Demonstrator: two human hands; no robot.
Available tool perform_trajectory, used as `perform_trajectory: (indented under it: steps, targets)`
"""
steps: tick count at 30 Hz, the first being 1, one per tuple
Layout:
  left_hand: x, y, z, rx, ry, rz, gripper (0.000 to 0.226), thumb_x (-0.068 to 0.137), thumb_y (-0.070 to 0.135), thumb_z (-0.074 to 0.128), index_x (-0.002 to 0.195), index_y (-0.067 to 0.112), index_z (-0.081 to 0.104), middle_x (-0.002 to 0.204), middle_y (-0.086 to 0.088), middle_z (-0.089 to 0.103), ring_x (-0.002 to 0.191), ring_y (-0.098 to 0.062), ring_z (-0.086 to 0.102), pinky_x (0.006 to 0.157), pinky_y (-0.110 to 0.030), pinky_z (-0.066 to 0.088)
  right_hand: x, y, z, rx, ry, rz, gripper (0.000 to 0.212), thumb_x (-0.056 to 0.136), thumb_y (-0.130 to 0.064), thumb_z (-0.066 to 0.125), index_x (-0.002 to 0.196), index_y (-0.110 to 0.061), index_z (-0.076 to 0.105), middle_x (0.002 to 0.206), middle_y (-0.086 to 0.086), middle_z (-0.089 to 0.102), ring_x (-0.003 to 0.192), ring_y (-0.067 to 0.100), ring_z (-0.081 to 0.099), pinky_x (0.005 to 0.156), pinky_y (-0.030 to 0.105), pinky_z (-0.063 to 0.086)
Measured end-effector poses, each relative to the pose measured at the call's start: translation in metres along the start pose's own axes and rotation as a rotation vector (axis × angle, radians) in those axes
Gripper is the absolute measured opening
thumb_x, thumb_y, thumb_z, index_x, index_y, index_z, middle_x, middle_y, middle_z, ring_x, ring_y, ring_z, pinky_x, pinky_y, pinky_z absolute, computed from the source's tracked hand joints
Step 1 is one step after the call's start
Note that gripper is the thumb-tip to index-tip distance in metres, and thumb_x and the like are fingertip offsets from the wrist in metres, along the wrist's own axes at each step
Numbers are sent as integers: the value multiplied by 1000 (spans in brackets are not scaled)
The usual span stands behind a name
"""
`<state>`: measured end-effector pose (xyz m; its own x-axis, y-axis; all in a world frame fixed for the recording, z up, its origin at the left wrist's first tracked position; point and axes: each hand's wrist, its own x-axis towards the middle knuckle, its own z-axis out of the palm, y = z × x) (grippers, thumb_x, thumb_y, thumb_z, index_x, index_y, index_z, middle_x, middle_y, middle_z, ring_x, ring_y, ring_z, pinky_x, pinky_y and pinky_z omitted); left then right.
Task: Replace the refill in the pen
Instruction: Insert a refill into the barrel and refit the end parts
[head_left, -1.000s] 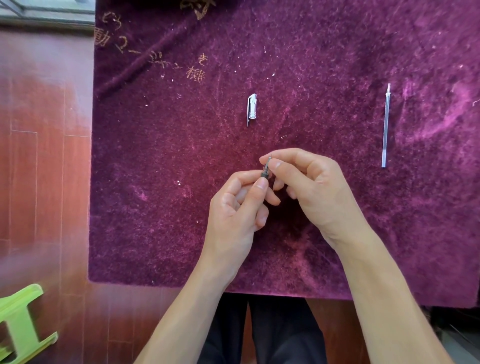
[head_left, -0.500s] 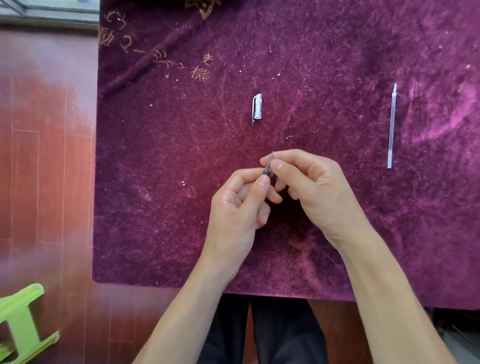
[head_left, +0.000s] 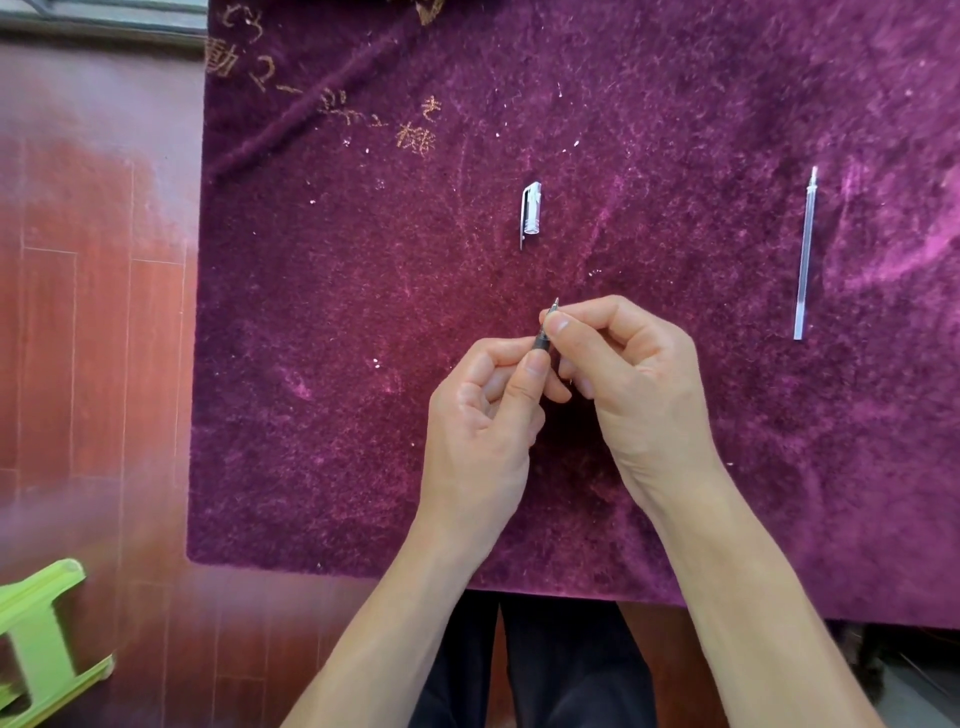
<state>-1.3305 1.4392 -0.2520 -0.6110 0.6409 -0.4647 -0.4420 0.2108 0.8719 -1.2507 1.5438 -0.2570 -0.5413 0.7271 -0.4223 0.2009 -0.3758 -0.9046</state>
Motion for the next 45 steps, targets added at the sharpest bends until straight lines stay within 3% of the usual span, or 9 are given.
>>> perform_trajectory:
  steps: [5,11,14,17,24,30,37,42,45]
  targets:
    - [-6,-4,2,91,100,64,14,103,14,59,111,13,70,97,-6,79,85,-15,76,73,-27,58,-2,3,9,-16,33,25,9,101,-3,70,94,-2,76,69,-10,75,59,-1,68,59,13,54]
    - [0,-1,0,33,151,8,14,102,23,60,112,20,69,83,-4,75,60,-6,59,56,-16,48,9,-8,7,-239,70,-51,8,99,-14,77,101,-17,83,89,-6,83,73,-1,73,68,17,58]
    - [5,1,-2,0,165,-27,15,102,22,59,114,20,68,80,-2,74,60,-6,58,55,-17,49,26,-15,5,-380,162,-118,7,96,-20,80,100,-26,81,85,-12,79,72,-3,70,71,19,59]
    - [8,2,-4,-29,155,-59,19,101,17,57,117,18,67,83,-2,75,62,-6,61,56,-17,50,46,-22,7,-496,203,-154,7,94,-24,80,96,-30,78,82,-15,75,64,-5,66,66,8,51]
    - [11,4,-13,10,121,-62,26,104,20,56,129,15,61,94,-2,79,60,-8,62,53,-18,50,75,-33,25,-627,235,-207,5,94,-25,78,98,-27,77,75,-18,69,68,1,69,63,5,48]
    - [9,1,-16,52,121,-45,26,104,24,56,127,13,62,99,1,80,55,-3,61,56,-14,50,80,-32,33,-712,202,-174,16,95,-27,79,110,-24,76,73,-18,67,62,3,68,73,25,58]
    - [5,1,-14,54,122,-28,19,105,24,56,117,16,67,99,1,80,52,-3,60,53,-15,50,80,-38,35,-794,142,-160,31,100,-29,73,130,-24,75,88,-9,75,89,21,74,92,45,58]
    - [1,2,-9,-14,152,-40,20,103,25,58,119,17,66,85,-1,76,47,-5,52,43,-17,43,79,-38,32,-785,130,-162,22,98,-27,74,120,-23,75,83,-11,73,77,15,73,84,40,60]
    - [-2,1,-6,-28,136,-48,19,103,24,58,118,19,67,78,0,71,47,-5,47,42,-18,39,72,-37,22,-681,151,-141,15,95,-29,76,109,-27,70,79,-16,72,69,3,73,71,18,58]
